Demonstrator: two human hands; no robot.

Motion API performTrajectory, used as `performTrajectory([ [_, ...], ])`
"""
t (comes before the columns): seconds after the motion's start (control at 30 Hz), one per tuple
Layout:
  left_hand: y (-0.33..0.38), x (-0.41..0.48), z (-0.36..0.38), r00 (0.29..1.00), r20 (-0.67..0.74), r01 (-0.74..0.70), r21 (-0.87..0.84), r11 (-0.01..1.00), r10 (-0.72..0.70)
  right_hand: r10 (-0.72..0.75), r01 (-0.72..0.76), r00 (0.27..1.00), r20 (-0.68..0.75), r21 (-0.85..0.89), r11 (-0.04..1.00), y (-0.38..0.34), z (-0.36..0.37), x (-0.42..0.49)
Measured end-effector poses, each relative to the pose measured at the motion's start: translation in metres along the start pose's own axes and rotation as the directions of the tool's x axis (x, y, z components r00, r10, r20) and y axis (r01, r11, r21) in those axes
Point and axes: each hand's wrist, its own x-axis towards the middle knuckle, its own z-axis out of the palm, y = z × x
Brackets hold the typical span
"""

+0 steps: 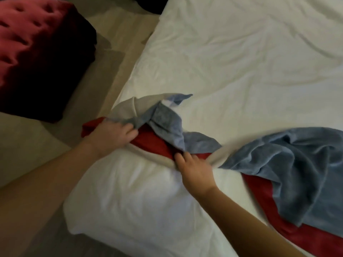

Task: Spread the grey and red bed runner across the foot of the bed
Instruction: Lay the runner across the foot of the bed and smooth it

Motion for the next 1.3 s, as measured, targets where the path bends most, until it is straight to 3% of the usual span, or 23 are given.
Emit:
performTrajectory([
  [0.1,0.018,-0.031,0.006,0.977,0.098,-0.189,-0.001,0.982,0.189,-0.045,0.046,0.995,0.092,-0.003,0.999,-0.011,0.011,-0.024],
  [0.27,0.04,-0.064,0.008,0.879,0.381,-0.242,-0.163,0.957,0.287,-0.184,0.167,0.974,0.13,0.133,0.977,-0.006,0.0,-0.051],
  [0.33,0.045,-0.063,-0.005,0.896,0.249,-0.315,-0.228,0.921,0.368,-0.148,0.135,0.988,0.046,0.207,0.969,0.01,-0.013,-0.05],
  [0.4,0.053,-0.048,-0.015,0.907,0.018,-0.406,-0.23,0.884,0.421,-0.019,0.035,0.997,-0.074,0.214,0.976,0.031,-0.026,-0.041],
  [0.5,0.069,-0.006,-0.035,0.913,-0.26,-0.36,-0.154,0.92,0.314,0.292,-0.277,0.955,-0.044,0.21,0.938,0.072,-0.039,-0.02],
  [0.57,0.075,0.023,-0.045,0.936,-0.3,-0.232,-0.124,0.965,0.186,0.388,-0.391,0.92,0.057,0.193,0.9,0.102,-0.039,-0.004],
  [0.67,0.073,0.058,-0.053,0.983,-0.175,-0.079,-0.127,0.989,0.056,0.331,-0.415,0.896,0.297,0.292,0.862,0.125,-0.035,0.017],
  [0.73,0.071,0.079,-0.053,0.999,0.041,-0.01,-0.076,0.997,0.013,0.228,-0.377,0.865,0.447,0.278,0.884,0.124,-0.028,0.026],
  [0.8,0.07,0.095,-0.049,0.971,0.235,0.045,-0.029,0.999,-0.037,0.153,-0.33,0.84,0.52,0.266,0.906,0.117,-0.024,0.033],
  [1.0,0.05,0.12,-0.045,0.962,0.255,0.084,0.06,0.995,-0.097,0.092,-0.418,0.683,0.725,0.284,0.863,0.12,-0.03,0.048],
  [1.3,0.01,0.163,-0.053,0.968,0.156,0.183,0.104,0.978,-0.198,0.243,-0.291,0.908,0.342,0.095,0.952,0.17,-0.09,0.086],
])
